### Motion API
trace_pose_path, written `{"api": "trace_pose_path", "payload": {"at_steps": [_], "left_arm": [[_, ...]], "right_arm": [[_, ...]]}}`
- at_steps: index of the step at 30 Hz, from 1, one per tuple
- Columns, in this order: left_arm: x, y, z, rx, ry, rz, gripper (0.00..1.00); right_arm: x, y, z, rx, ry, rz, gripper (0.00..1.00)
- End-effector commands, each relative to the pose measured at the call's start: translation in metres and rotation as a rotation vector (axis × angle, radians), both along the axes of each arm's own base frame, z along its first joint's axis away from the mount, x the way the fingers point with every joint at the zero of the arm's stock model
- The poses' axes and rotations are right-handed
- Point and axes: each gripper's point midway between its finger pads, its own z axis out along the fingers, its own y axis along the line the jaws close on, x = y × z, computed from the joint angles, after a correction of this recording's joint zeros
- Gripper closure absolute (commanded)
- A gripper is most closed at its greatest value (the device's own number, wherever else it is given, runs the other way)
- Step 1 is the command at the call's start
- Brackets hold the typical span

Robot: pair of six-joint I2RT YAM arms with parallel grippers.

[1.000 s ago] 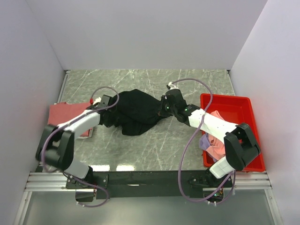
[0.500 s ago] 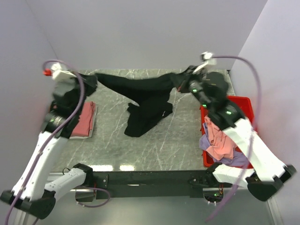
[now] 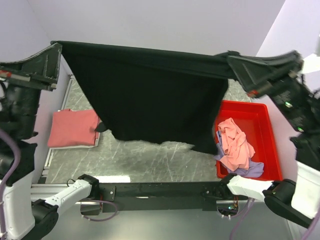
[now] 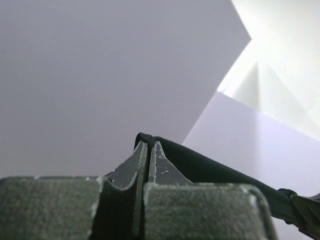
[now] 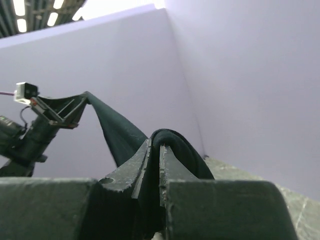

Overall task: Fold and stack the t-shirts
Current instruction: Flatten the tshirt out

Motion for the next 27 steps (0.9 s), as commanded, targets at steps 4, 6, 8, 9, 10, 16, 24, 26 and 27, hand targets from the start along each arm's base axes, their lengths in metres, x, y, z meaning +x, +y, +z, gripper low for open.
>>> {"api": "trace_pose_path", "payload": {"at_steps": [4, 6, 8, 9, 10, 16, 24, 26, 27], "left_arm": [[-0.013, -0.001, 0.019, 0.042, -0.060, -0.005, 0.99], [0.000, 0.000, 0.015, 0.025, -0.044, 0.017, 0.99], [0.022, -0.004, 0.005, 0.028, -0.006, 0.035, 0.99], [0.037, -0.003, -0.004, 0.024, 0.031, 0.062, 0.99], [0.048, -0.004, -0.009, 0.023, 0.053, 0.079, 0.99], [0.158, 0.013, -0.060, 0.028, 0.266, 0.357, 0.99], [0.262, 0.028, -0.054, 0.065, 0.248, 0.366, 0.99], [0.265, 0.025, -0.032, 0.094, 0.178, 0.366, 0.99], [0.265, 0.026, -0.026, 0.102, 0.164, 0.377, 0.99]], "right_arm": [[-0.015, -0.015, 0.017, 0.019, -0.078, -0.028, 1.00], [0.000, -0.014, 0.011, 0.008, -0.057, -0.072, 1.00], [0.022, -0.007, 0.001, -0.022, -0.033, -0.111, 1.00], [0.034, -0.009, -0.002, -0.021, -0.014, -0.158, 1.00], [0.051, -0.004, -0.010, -0.034, 0.015, -0.185, 1.00], [0.159, -0.002, -0.042, -0.117, 0.080, -0.383, 1.00], [0.234, 0.006, -0.012, -0.113, -0.051, -0.365, 1.00], [0.240, 0.013, -0.003, -0.118, -0.098, -0.344, 1.00], [0.241, 0.014, -0.001, -0.119, -0.114, -0.344, 1.00]]}}
